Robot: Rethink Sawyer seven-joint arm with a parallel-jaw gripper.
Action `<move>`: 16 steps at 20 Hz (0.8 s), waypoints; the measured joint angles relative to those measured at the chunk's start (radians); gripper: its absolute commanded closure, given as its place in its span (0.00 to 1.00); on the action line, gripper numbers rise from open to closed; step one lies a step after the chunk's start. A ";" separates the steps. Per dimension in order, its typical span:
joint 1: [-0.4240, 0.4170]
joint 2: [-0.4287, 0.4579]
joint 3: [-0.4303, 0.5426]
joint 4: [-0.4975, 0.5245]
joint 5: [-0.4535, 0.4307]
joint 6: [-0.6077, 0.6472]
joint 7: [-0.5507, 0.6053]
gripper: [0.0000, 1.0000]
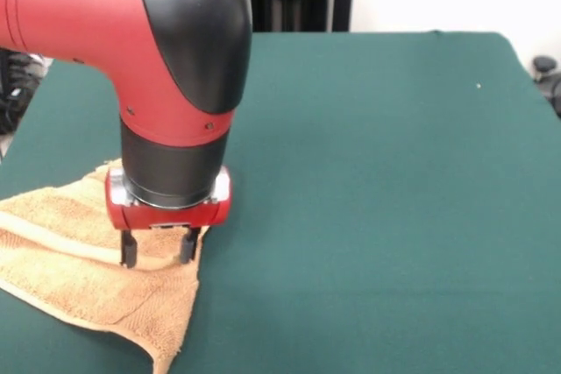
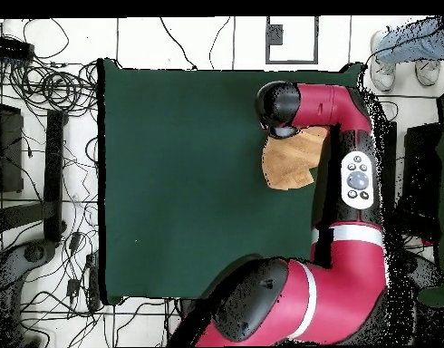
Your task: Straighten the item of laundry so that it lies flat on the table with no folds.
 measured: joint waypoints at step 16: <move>-0.011 -0.031 -0.020 0.017 0.009 0.000 0.000 0.00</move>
